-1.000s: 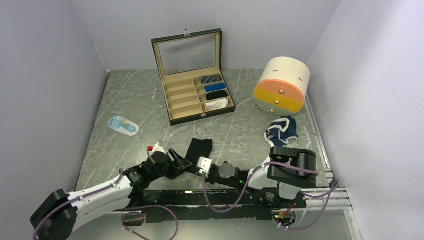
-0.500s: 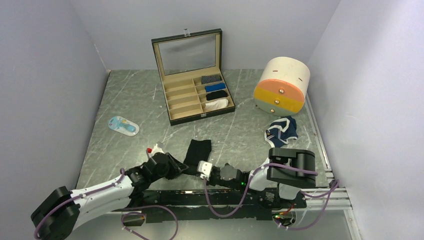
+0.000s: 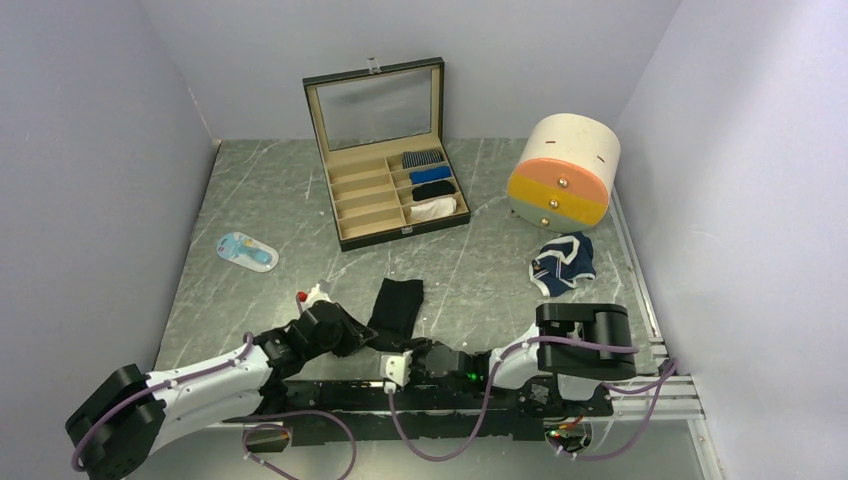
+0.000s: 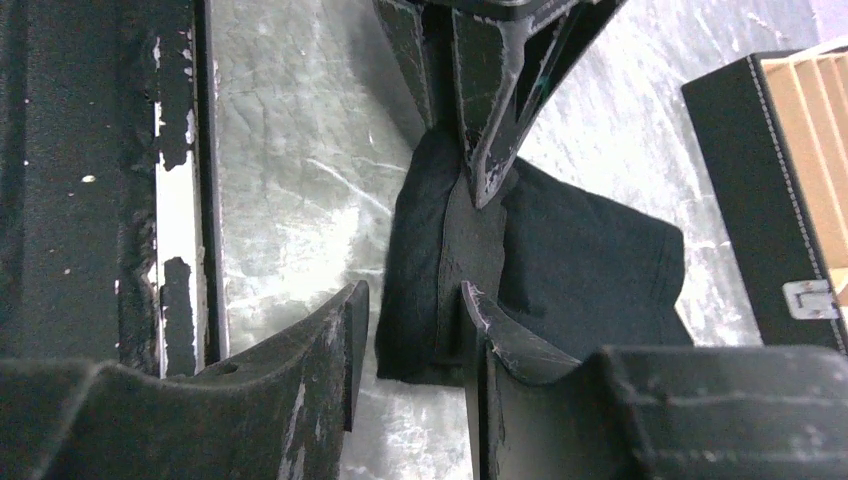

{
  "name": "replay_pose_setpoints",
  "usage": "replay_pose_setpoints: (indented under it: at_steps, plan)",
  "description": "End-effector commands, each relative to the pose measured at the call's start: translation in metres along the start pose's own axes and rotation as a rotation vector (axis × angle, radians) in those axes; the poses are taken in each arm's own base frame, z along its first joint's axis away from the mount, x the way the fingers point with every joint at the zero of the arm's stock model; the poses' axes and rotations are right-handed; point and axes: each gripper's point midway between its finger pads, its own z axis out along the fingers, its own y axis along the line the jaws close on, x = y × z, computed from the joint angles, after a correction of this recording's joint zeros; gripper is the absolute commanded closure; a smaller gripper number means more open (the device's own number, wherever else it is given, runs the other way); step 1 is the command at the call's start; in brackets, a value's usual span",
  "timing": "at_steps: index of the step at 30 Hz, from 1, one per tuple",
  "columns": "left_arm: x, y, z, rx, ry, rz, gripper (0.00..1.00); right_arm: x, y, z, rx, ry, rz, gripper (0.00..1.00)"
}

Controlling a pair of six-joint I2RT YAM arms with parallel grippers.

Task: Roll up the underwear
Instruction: Roll the underwear to the center of the board.

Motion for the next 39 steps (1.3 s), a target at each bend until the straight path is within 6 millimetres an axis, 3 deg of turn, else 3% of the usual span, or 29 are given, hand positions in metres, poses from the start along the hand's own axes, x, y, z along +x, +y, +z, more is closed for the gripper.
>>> replay_pose_setpoints:
  at_steps: [1, 7, 10, 15, 19, 22, 25, 27, 32, 39]
  plan:
    - [0.008, 0.085, -0.004, -0.299, 0.028, 0.086, 0.95, -0.007, -0.011, 0.009, 0.055, 0.017, -0.107, 0.58]
    - [0.008, 0.084, -0.006, -0.299, 0.029, 0.092, 0.95, 0.001, -0.015, 0.014, 0.097, 0.043, -0.134, 0.59]
    - [0.006, 0.085, -0.008, -0.304, 0.023, 0.095, 0.95, 0.005, -0.017, 0.014, 0.116, 0.051, -0.124, 0.68]
    - [0.002, 0.084, -0.013, -0.312, 0.002, 0.105, 0.95, 0.007, -0.016, 0.007, 0.122, 0.050, -0.057, 0.97]
    - [-0.002, 0.083, -0.016, -0.312, -0.013, 0.106, 0.94, 0.001, 0.000, 0.006, 0.022, 0.016, 0.060, 1.00]
    - [-0.003, 0.078, -0.018, -0.297, -0.019, 0.106, 0.84, -0.009, 0.013, 0.005, -0.069, -0.028, 0.215, 1.00]
    - [-0.005, 0.072, -0.020, -0.277, -0.025, 0.106, 0.61, -0.018, 0.023, 0.004, -0.153, -0.054, 0.365, 1.00]
    - [-0.007, 0.070, -0.022, -0.274, -0.036, 0.107, 0.49, -0.022, 0.024, 0.003, -0.190, -0.073, 0.469, 1.00]
    - [-0.017, 0.057, -0.029, -0.240, -0.079, 0.118, 0.30, -0.023, 0.018, -0.001, -0.242, -0.100, 0.732, 1.00]
    - [-0.029, 0.033, -0.034, -0.135, -0.132, 0.193, 0.24, -0.007, 0.016, 0.005, -0.298, -0.050, 1.054, 1.00]
